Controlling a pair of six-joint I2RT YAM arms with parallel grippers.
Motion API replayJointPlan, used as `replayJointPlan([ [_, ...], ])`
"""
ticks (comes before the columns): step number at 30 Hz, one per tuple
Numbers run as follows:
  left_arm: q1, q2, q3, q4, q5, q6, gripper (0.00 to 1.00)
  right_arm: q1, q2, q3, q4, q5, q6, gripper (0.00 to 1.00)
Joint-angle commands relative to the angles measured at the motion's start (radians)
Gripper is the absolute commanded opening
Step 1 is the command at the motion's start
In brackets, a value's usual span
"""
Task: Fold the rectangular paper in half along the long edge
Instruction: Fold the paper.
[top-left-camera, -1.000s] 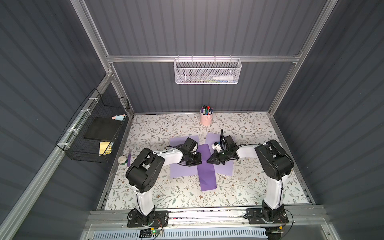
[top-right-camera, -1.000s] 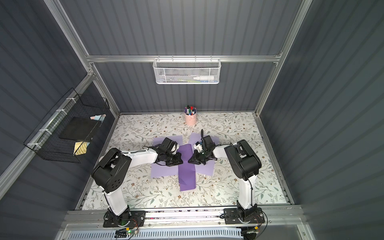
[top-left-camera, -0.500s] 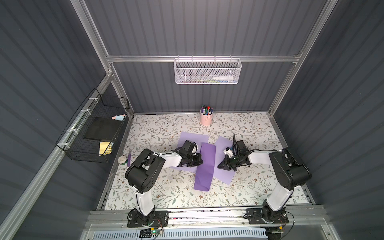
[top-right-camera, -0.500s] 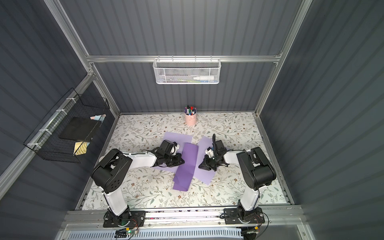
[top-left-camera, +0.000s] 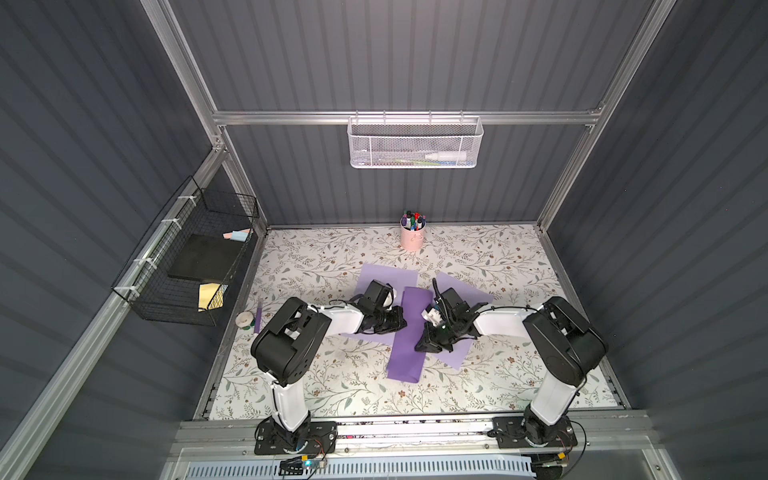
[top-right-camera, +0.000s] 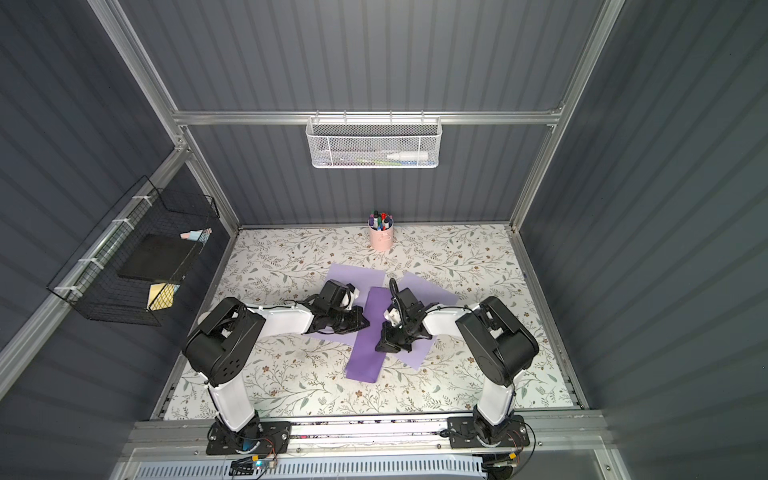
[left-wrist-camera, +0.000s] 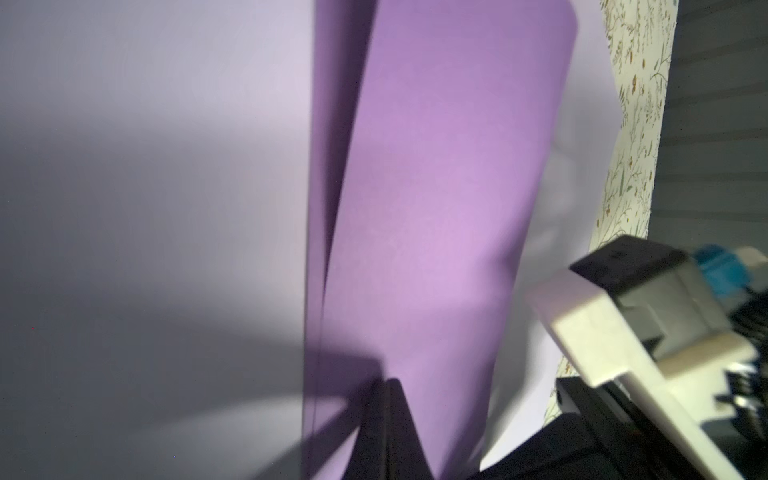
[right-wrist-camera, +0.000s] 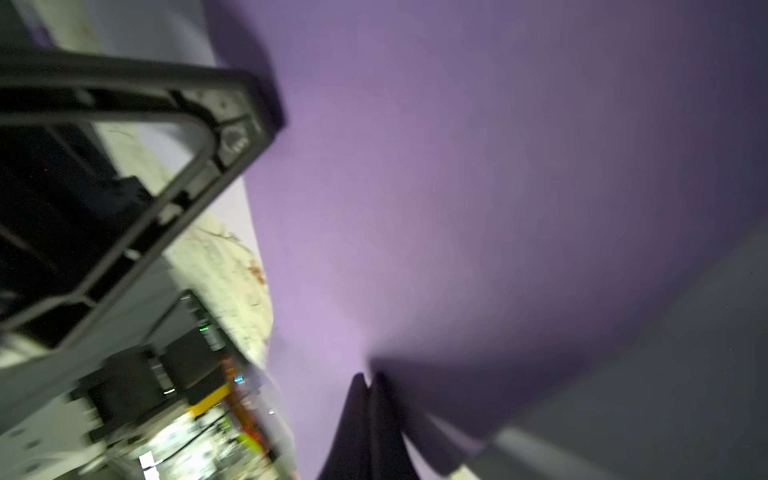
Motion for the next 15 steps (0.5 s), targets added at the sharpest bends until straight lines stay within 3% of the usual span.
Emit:
replayJointPlan([
  [1, 0.010, 0.082, -0.068, -0.203, -0.103, -0.001, 0.00, -0.033, 0.019, -0.095, -0.011, 0.046, 0.040, 0.00],
  [9, 0.019, 0.086, -0.073, -0.203, -0.101, 0.002, 0.00, -0.245, -0.245, -0.267, -0.208, 0.058, -0.080, 0.00],
  [15, 0.019, 0.100, -0.069, -0.200, -0.095, 0.003, 0.00, -0.165, -0.400, -0.168, -0.282, 0.042, -0.049, 0.00],
])
